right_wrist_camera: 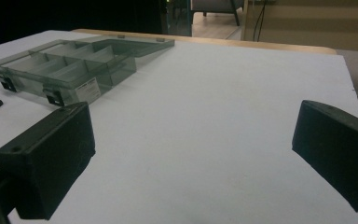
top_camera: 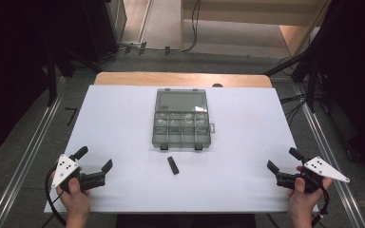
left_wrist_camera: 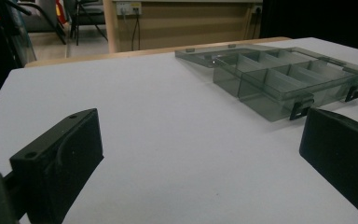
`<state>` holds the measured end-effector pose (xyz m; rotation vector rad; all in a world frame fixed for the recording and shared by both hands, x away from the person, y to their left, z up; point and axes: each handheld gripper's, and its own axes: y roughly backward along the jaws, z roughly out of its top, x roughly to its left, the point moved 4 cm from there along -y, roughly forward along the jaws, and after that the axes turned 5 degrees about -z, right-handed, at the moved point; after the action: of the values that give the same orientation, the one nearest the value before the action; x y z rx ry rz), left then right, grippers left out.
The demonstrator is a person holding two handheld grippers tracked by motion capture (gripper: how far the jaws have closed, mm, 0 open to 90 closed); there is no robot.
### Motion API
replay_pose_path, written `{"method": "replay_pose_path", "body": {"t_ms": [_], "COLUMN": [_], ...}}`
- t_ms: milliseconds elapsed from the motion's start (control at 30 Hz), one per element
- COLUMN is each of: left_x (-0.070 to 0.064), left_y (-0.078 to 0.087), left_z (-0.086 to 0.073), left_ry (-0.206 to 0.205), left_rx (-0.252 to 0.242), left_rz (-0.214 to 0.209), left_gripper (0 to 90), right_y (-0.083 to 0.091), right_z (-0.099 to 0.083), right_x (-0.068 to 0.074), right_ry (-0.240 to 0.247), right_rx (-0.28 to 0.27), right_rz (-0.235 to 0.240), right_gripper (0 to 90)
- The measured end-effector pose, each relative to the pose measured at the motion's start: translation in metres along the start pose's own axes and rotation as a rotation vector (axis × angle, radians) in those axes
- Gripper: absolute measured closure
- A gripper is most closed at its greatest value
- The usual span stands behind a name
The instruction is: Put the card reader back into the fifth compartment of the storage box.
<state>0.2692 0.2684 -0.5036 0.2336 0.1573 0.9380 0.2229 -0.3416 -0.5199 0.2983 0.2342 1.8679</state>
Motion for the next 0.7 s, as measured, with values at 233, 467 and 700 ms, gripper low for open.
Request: {"method": "replay_pose_path", "body": {"t_ms": [233,467,700], "left_x": [-0.001,-0.002,-0.002], "left_y": [0.000,-0.001,-0.001], "left_z": [-0.001,-0.001,-0.001], "left_ry": [0.000,-0.007,-0.004], "left_rx": [-0.001,0.009,0.007], "left_rz": [0.005,0.013,0.014], "left_gripper": [0.0,0.0,0.0], "right_y": [-0.004,-0.010,-0.022], "right_z": [0.009,0.020,0.031], "right_x": [0.009,0.023,0.039], "right_ry": [0.010,0.037,0.065], "right_rx": [0.011,0.023,0.047], "right_rz": [0.038,0.058,0.103], "right_gripper": [0.0,0.0,0.0]}}
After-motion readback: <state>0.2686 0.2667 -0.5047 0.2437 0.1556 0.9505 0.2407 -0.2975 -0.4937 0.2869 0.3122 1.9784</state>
